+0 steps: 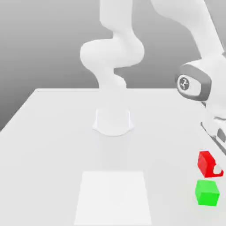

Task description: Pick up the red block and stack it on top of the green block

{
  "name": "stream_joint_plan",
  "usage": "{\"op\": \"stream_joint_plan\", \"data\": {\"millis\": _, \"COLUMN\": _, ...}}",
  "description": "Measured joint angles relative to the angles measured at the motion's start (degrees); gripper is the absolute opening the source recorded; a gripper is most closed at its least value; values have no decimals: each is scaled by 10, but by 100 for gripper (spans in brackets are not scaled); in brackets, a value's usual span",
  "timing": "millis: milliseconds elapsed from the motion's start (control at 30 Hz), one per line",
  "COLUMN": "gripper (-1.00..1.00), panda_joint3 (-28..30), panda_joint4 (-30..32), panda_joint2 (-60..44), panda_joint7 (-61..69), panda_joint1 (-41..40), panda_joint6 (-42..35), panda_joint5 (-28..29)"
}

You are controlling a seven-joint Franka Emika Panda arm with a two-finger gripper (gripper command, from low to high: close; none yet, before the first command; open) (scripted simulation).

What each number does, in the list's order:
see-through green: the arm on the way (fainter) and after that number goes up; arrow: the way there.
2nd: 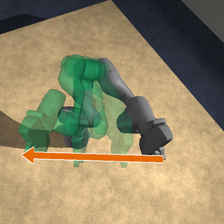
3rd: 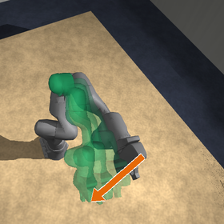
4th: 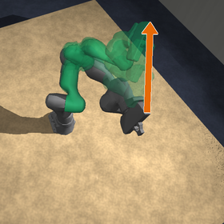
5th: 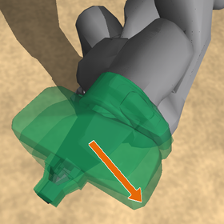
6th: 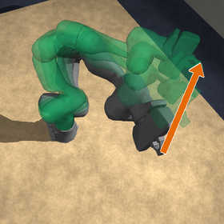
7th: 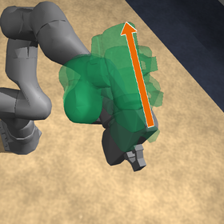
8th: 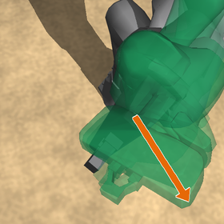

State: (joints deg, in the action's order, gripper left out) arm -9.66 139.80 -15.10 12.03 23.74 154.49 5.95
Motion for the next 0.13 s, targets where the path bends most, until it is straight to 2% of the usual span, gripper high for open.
{"op": "stream_joint_plan", "data": {"millis": 33, "gripper": 100, "panda_joint3": 6, "panda_joint4": -1, "panda_joint2": -16, "panda_joint7": -3, "panda_joint1": 5, "panda_joint6": 14, "panda_joint5": 5}}
{"op": "stream_joint_plan", "data": {"millis": 133, "gripper": 100, "panda_joint3": 6, "panda_joint4": -1, "panda_joint2": -16, "panda_joint7": -3, "panda_joint1": 5, "panda_joint6": 14, "panda_joint5": 5}}
